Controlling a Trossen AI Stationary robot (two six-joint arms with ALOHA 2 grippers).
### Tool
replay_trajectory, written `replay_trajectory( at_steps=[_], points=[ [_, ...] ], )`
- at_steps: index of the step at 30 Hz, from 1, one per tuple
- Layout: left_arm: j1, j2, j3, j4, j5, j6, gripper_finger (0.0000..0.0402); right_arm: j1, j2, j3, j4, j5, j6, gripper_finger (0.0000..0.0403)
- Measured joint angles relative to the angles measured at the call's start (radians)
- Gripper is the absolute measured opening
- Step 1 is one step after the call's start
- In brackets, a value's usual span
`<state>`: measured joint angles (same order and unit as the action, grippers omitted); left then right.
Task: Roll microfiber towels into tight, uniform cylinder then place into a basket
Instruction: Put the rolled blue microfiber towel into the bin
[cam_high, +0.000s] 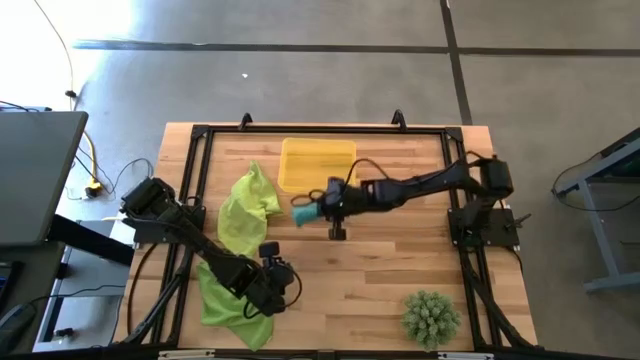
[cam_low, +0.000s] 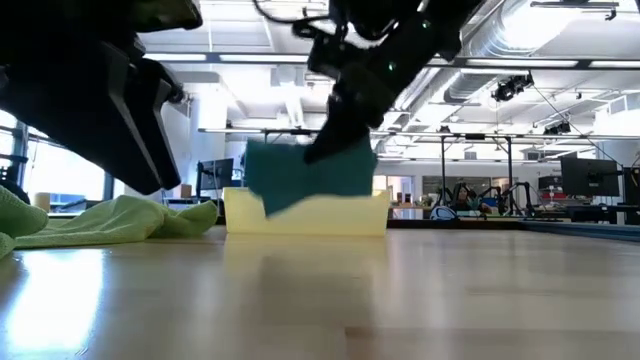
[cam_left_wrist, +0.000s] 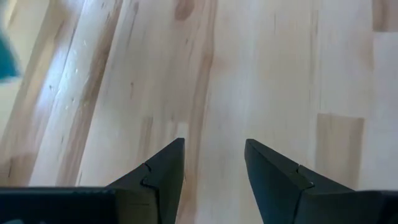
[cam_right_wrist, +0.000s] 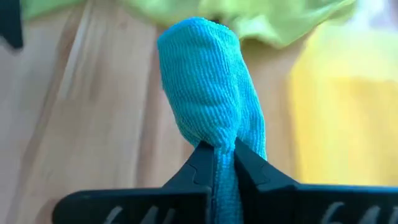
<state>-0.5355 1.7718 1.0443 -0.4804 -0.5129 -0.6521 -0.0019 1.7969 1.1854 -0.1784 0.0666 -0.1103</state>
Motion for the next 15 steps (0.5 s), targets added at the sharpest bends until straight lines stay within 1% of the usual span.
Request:
replay_trajectory(
  at_steps=[3,6,8,11,15],
  points=[
    [0.01,0.0,0.0,-0.02,0.005,0.005,0.0158,-0.045,-0.038,0.001,0.013,0.018,-0.034,0.0003],
    [0.018,0.0,0.0,-0.037,0.007,0.009,0.0158,-0.094,-0.065,0.003,0.037,0.071,-0.098,0.0003],
    [0.025,0.0,0.0,-0.046,0.008,0.015,0.0158,-0.126,-0.073,0.003,0.056,0.137,-0.157,0.0003],
    [0.031,-0.003,0.0,-0.062,0.009,0.017,0.0158,-0.18,-0.057,0.003,0.098,0.204,-0.237,0.0003],
    [0.039,-0.005,0.0,-0.083,0.009,0.016,0.0158,-0.253,-0.002,0.004,0.139,0.212,-0.298,0.0003]
  ],
)
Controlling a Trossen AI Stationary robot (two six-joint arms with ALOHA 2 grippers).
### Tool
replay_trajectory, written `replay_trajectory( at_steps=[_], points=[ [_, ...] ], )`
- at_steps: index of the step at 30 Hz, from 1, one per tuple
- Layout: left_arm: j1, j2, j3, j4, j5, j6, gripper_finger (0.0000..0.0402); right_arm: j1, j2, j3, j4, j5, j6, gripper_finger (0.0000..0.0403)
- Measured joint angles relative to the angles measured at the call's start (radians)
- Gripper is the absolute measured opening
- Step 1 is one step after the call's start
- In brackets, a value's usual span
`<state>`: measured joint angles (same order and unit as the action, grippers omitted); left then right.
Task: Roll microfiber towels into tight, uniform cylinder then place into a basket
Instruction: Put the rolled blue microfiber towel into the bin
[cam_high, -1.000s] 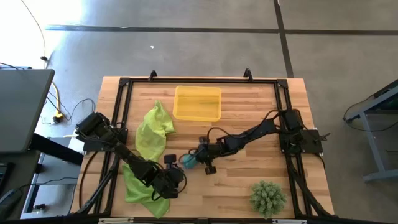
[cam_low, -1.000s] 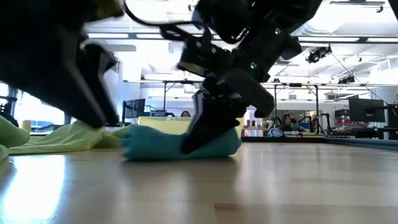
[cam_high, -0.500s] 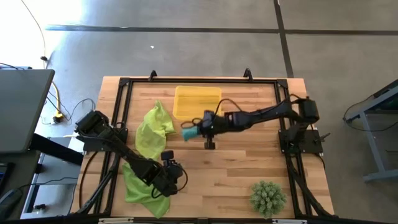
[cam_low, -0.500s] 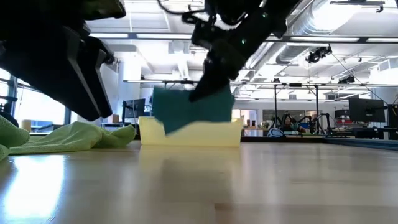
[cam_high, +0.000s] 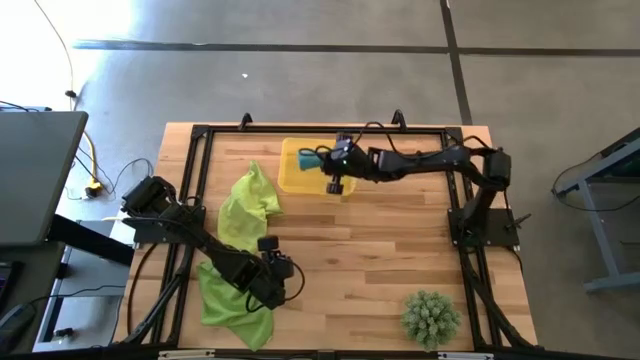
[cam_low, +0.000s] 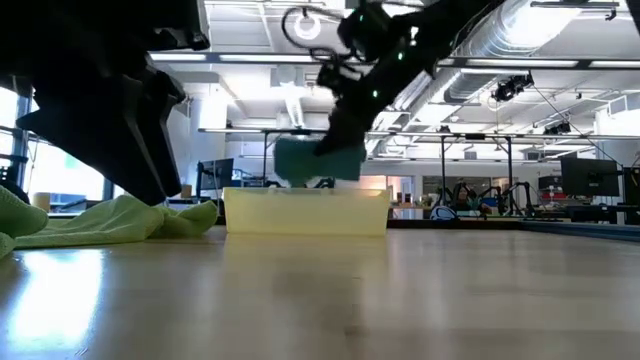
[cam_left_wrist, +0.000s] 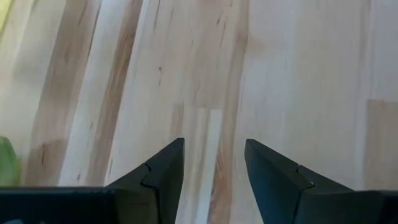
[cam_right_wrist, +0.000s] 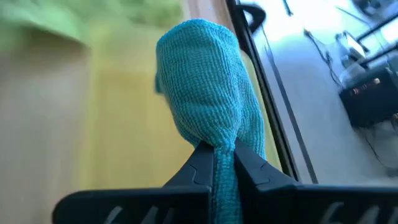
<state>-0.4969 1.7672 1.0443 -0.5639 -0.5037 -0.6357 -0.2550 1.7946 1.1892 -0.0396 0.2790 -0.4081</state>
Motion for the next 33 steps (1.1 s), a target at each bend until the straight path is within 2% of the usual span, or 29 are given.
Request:
replay_trajectory(
  at_steps=[7,10,12,24,27,33],
  points=[
    [0.009,0.0,0.0,-0.044,-0.001,-0.008,0.0158,-0.1,0.112,0.0,0.073,-0.002,-0.087,0.0003],
    [0.021,0.0,0.0,-0.066,-0.002,-0.008,0.0158,-0.123,0.144,0.001,0.093,-0.056,-0.098,0.0003],
    [0.031,0.0,0.0,-0.074,-0.002,-0.008,0.0158,-0.132,0.162,0.0,0.097,-0.097,-0.098,0.0005],
    [0.073,0.0,0.0,-0.097,0.004,0.011,0.0158,-0.138,0.202,0.001,0.074,-0.125,-0.151,0.0015],
    [0.073,0.0,0.0,-0.099,0.006,0.011,0.0158,-0.138,0.204,0.001,0.061,-0.14,-0.174,0.0038],
    [0.073,0.0,0.0,-0.103,0.026,0.011,0.0158,-0.137,0.204,0.001,0.056,-0.14,-0.164,0.0126]
  ],
)
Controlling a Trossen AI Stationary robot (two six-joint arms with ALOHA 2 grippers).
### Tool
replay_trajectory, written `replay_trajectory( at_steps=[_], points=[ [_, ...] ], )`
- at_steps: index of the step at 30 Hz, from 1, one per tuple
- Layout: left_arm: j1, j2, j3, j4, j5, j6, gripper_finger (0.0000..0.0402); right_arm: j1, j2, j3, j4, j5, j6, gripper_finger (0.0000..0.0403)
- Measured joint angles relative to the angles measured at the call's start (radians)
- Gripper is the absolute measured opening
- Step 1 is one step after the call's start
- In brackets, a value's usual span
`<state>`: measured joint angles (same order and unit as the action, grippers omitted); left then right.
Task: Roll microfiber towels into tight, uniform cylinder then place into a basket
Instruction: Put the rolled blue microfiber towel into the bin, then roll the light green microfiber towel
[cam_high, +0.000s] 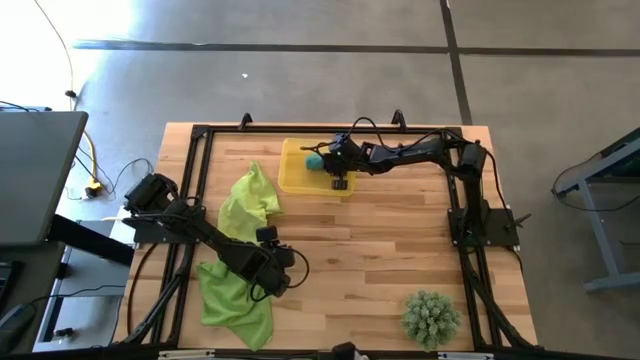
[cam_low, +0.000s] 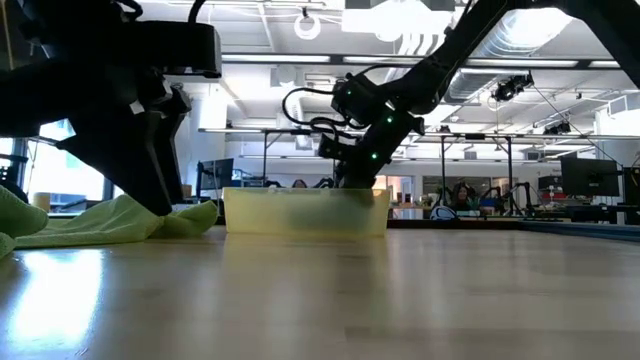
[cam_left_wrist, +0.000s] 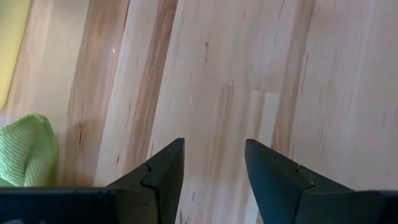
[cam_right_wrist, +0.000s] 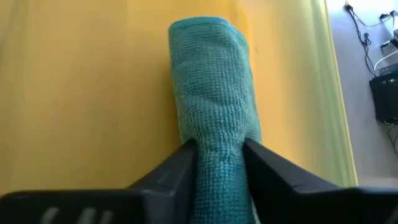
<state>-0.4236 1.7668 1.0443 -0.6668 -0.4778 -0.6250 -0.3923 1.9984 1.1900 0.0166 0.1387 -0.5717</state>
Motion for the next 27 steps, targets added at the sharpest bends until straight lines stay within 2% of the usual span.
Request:
replay_trajectory(
  at_steps=[4,8,11,21,27],
  points=[
    [0.0,0.0,0.0,-0.005,0.002,0.0,0.0158,0.0,-0.01,0.001,-0.03,0.0,0.09,0.0177],
    [0.0,-0.021,-0.001,-0.026,-0.002,-0.009,0.0158,0.0,-0.032,0.068,-0.184,-0.049,0.191,0.0203],
    [0.006,-0.045,0.0,-0.034,-0.026,-0.031,0.0155,0.0,-0.041,0.152,-0.342,-0.091,0.221,0.0207],
    [-0.004,-0.203,0.0,-0.152,-0.047,-0.103,0.0121,0.052,-0.041,0.487,-0.802,-0.097,0.286,0.0208],
    [-0.004,-0.222,0.0,-0.344,-0.026,-0.216,0.011,0.11,-0.042,0.662,-1.075,-0.221,0.385,0.0208]
  ],
)
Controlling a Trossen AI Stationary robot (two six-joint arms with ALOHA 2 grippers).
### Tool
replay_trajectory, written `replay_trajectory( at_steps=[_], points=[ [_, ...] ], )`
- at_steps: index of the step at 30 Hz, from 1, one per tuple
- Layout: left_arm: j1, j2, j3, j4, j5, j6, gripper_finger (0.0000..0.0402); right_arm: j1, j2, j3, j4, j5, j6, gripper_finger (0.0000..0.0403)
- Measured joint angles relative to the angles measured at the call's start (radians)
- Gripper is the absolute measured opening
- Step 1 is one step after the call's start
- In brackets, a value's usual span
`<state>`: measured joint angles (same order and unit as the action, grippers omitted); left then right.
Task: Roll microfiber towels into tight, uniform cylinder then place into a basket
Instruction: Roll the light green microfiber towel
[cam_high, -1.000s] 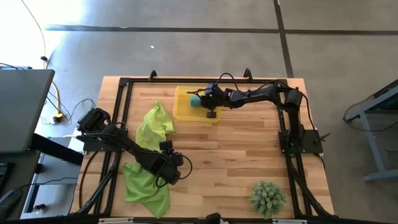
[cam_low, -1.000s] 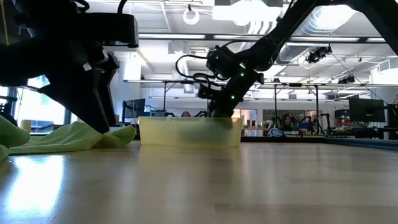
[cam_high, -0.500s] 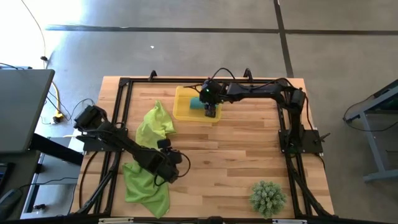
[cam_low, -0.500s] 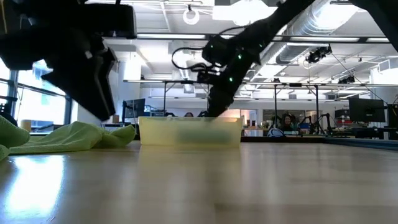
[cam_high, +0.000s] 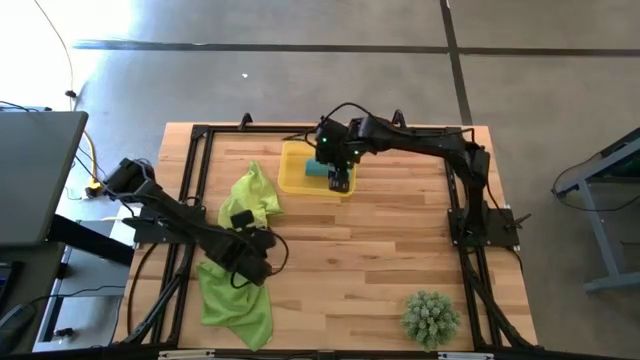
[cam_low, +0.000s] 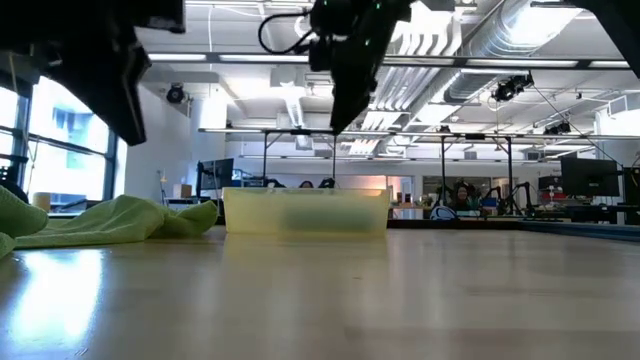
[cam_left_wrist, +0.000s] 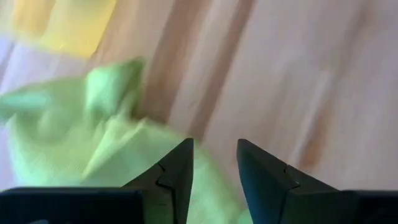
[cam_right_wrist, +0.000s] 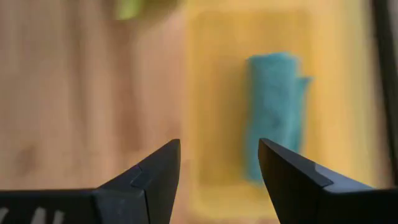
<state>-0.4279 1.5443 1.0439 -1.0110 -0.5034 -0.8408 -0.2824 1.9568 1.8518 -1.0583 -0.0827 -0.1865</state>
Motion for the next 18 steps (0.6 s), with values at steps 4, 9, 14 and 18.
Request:
replay_trajectory(
  at_steps=[4,9,14,18],
  points=[
    [0.012,0.017,-0.017,-0.094,0.021,-0.057,0.0102,0.054,-0.006,0.057,-0.142,-0.053,0.026,0.0208],
    [0.051,0.015,-0.14,-0.092,0.114,-0.068,0.0087,0.132,-0.026,0.064,-0.247,-0.054,0.057,0.0208],
    [0.119,0.015,-0.277,-0.02,0.211,-0.099,0.0067,0.227,-0.039,0.065,-0.315,-0.054,0.113,0.0208],
    [0.151,0.015,-0.342,0.091,0.233,-0.099,0.0047,0.317,-0.047,0.065,-0.343,-0.051,0.165,0.0208]
  ],
)
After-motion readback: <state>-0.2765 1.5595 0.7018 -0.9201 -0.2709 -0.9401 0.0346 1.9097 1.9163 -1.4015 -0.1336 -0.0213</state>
